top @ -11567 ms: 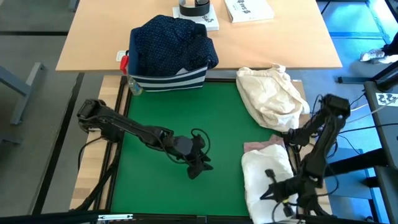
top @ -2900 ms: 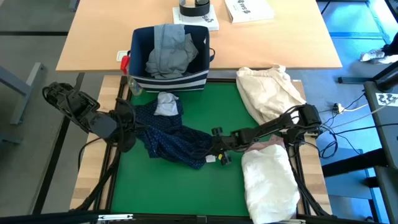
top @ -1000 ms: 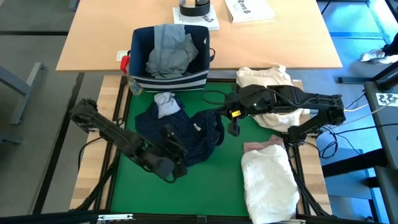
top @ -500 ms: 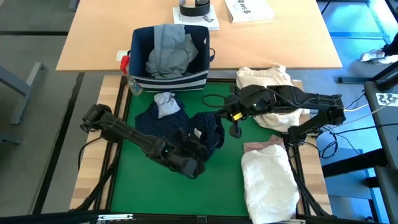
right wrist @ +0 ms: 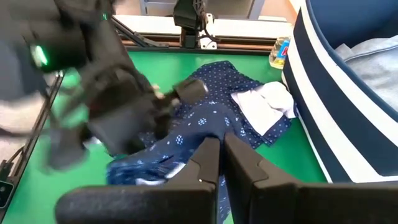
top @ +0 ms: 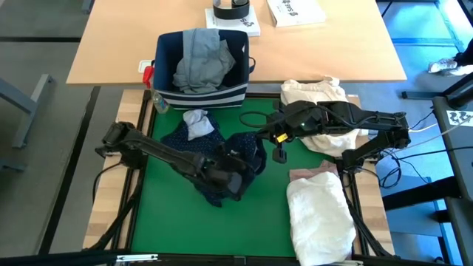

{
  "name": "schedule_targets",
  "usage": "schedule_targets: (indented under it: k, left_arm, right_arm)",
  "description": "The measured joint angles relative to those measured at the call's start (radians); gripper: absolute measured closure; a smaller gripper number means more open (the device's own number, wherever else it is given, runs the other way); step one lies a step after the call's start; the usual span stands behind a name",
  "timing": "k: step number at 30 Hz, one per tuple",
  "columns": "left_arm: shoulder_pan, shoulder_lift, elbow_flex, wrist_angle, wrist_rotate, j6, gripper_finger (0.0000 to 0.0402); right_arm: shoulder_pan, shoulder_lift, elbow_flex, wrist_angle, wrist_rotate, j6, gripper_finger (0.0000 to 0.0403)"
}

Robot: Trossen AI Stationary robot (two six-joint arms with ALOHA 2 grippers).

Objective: Fold laundry
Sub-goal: Fold the blue polo shirt

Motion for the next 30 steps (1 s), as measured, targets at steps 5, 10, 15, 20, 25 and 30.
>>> schedule_targets:
  k: [5, 10, 15, 20, 25, 30]
  left_arm:
    - [-0.004, -0.156, 0.001, -0.059, 0.248, 0.047, 0.0394]
    - [-0.032, -0.359, 0.002, -0.137, 0.348, 0.034, 0.0399]
    - [-0.069, -0.523, 0.003, -0.237, 0.292, 0.019, 0.04]
    - [-0.094, -0.648, 0.003, -0.385, 0.158, -0.047, 0.04]
    - [-0.118, -0.711, 0.003, -0.491, 0.007, -0.116, 0.0401]
    - [-0.118, -0.723, 0.002, -0.493, -0.018, -0.113, 0.0401]
  right_arm:
    - [0.0, 0.0, 0.0, 0.002, 0.0, 0.0, 0.0391]
    - [0.0, 0.01, 0.002, 0.024, 0.001, 0.009, 0.0391]
    - [0.0, 0.036, 0.002, 0.093, 0.017, 0.053, 0.0391]
    - [0.0, 0.074, 0.002, 0.179, 0.017, 0.147, 0.0391]
    - [0.0, 0.134, 0.002, 0.193, 0.027, 0.19, 0.0362]
    - [0.0, 0.171, 0.001, 0.113, 0.038, 0.155, 0.0293]
